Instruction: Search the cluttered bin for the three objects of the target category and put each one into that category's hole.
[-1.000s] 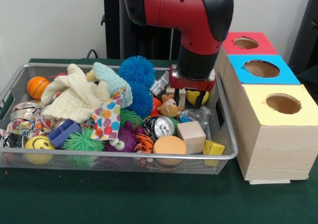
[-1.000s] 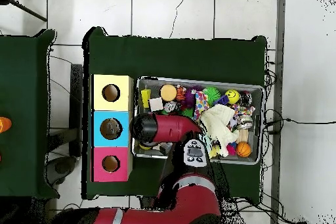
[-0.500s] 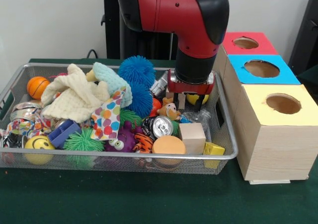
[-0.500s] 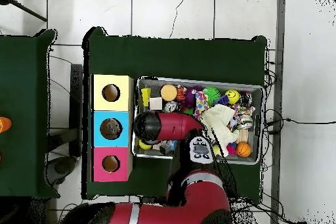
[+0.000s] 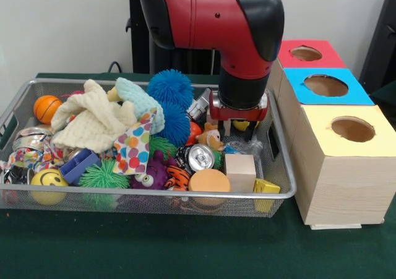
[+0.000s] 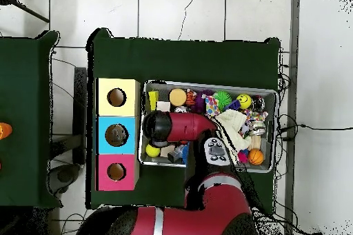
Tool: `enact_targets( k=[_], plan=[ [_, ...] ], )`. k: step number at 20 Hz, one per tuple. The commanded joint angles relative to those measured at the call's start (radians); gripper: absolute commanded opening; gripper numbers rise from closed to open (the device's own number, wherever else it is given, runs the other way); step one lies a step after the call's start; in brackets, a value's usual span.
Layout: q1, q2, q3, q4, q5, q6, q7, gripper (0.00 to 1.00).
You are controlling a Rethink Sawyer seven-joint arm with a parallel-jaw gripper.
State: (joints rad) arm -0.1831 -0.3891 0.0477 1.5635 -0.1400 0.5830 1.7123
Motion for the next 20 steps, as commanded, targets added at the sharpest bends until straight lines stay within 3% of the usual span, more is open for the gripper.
enact_targets(
  k=[1, 6, 9, 12, 16, 20],
  plan=[
    [-0.029, 0.031, 0.085, -0.062, -0.025, 0.028, -0.004, 1.00],
    [-0.011, 0.035, 0.063, -0.065, -0.009, 0.120, 0.025, 1.00],
    [-0.017, 0.036, 0.085, -0.097, -0.042, 0.073, -0.028, 1.00],
    [-0.015, 0.018, 0.078, -0.084, -0.041, 0.069, -0.016, 1.00],
    [-0.011, 0.022, 0.086, -0.097, -0.045, -0.044, 0.013, 1.00],
    [0.014, 0.008, 0.049, -0.105, -0.056, 0.003, 0.025, 1.00]
  ],
)
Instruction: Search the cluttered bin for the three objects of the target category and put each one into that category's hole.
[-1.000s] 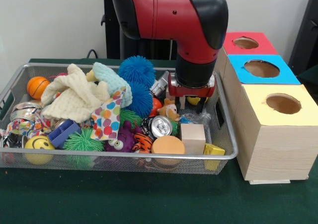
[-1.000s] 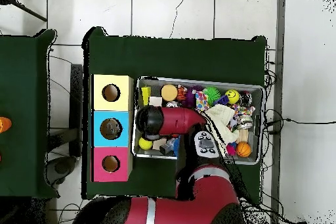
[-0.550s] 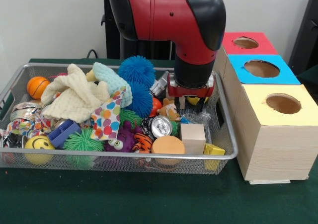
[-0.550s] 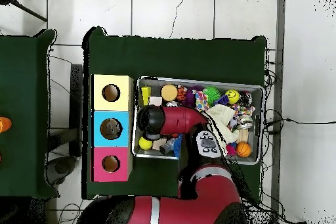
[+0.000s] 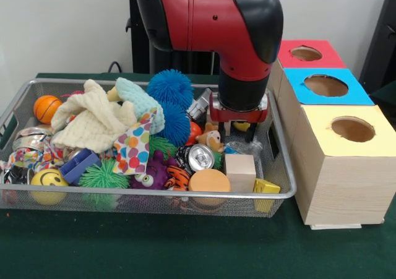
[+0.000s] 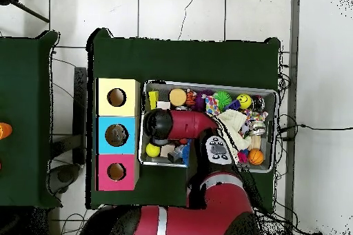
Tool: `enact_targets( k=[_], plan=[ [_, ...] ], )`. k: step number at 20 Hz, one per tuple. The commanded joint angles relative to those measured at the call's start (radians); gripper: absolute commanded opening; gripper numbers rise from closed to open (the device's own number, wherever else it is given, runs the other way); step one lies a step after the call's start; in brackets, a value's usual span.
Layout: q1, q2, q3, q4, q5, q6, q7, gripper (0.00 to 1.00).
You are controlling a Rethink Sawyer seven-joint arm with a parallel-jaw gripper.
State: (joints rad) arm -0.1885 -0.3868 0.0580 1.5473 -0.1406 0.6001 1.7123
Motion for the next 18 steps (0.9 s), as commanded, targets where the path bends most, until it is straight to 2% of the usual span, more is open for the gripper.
enact_targets(
  k=[1, 3, 5, 7, 8, 11, 12, 15, 17, 18],
  plan=[
    [0.025, -0.006, 0.033, -0.091, -0.057, 0.012, 0.020, 1.00],
    [0.028, -0.041, 0.027, -0.072, -0.043, 0.058, 0.025, 1.00],
    [0.021, -0.078, 0.039, -0.054, -0.034, 0.173, -0.021, 1.00],
    [0.021, -0.086, 0.046, -0.076, -0.044, 0.143, -0.033, 1.00],
    [0.017, -0.083, 0.054, -0.099, -0.056, 0.098, -0.045, 1.00],
    [0.011, -0.090, 0.065, -0.086, -0.029, 0.137, -0.027, 1.00],
    [0.014, -0.093, 0.056, -0.085, -0.021, 0.113, 0.003, 1.00],
    [0.009, -0.081, 0.059, -0.114, -0.046, 0.085, -0.024, 1.00],
    [0.000, -0.057, 0.071, -0.124, -0.054, 0.005, -0.016, 1.00],
    [-0.006, -0.053, 0.072, -0.123, -0.051, 0.000, -0.013, 1.00]
  ],
)
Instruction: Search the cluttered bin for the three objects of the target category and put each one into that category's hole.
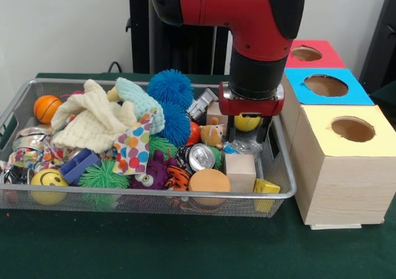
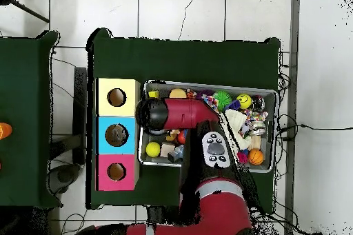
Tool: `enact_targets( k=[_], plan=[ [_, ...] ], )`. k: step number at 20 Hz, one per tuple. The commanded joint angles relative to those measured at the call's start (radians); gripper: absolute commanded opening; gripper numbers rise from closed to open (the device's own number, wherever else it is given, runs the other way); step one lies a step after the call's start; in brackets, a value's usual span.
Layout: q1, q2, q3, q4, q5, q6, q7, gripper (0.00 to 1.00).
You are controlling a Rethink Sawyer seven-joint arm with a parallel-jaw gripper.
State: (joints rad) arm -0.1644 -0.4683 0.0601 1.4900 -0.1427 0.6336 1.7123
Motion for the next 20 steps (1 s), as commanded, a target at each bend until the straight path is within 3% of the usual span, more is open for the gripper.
enact_targets(
  k=[1, 6, 14, 20],
  plan=[
    [-0.038, 0.023, 0.071, -0.048, -0.050, -0.014, -0.026, 1.00],
    [-0.075, 0.017, 0.061, -0.005, -0.070, -0.027, -0.046, 1.00],
    [-0.114, 0.046, 0.062, -0.006, -0.132, -0.052, -0.073, 1.00],
    [-0.104, 0.045, 0.078, 0.041, -0.141, -0.090, 0.003, 1.00]
  ],
)
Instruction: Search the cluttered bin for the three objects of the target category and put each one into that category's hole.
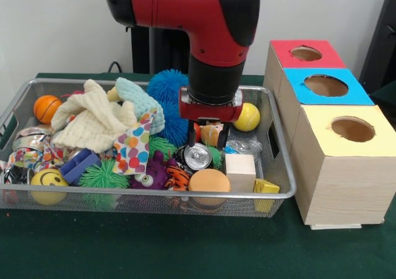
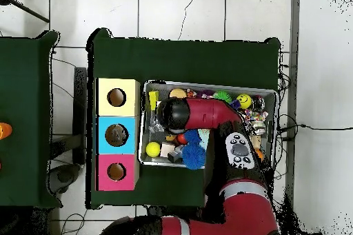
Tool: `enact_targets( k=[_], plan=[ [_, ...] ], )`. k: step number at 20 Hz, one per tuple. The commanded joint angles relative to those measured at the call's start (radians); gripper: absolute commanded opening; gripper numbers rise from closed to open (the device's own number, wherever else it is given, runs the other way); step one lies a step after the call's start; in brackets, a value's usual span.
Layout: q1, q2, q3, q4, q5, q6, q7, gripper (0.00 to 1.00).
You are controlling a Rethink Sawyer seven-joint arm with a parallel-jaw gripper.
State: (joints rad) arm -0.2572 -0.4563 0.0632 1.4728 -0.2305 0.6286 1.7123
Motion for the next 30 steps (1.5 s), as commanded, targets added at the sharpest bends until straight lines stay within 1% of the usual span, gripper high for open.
enact_targets(
  k=[1, 4, 14, 23, 26, 30],
  plan=[
    [-0.005, 0.035, 0.075, 0.062, -0.052, -0.089, 0.016, 1.00],
    [0.014, 0.035, 0.075, 0.089, -0.044, -0.111, 0.059, 1.00],
    [0.053, 0.031, 0.070, 0.136, -0.011, -0.146, 0.113, 1.00],
    [0.072, 0.026, 0.051, 0.154, -0.004, -0.143, 0.118, 1.00],
    [0.070, 0.039, 0.047, 0.151, -0.009, -0.152, 0.114, 1.00],
    [0.058, 0.075, 0.050, 0.144, -0.012, -0.173, 0.110, 1.00]
  ],
)
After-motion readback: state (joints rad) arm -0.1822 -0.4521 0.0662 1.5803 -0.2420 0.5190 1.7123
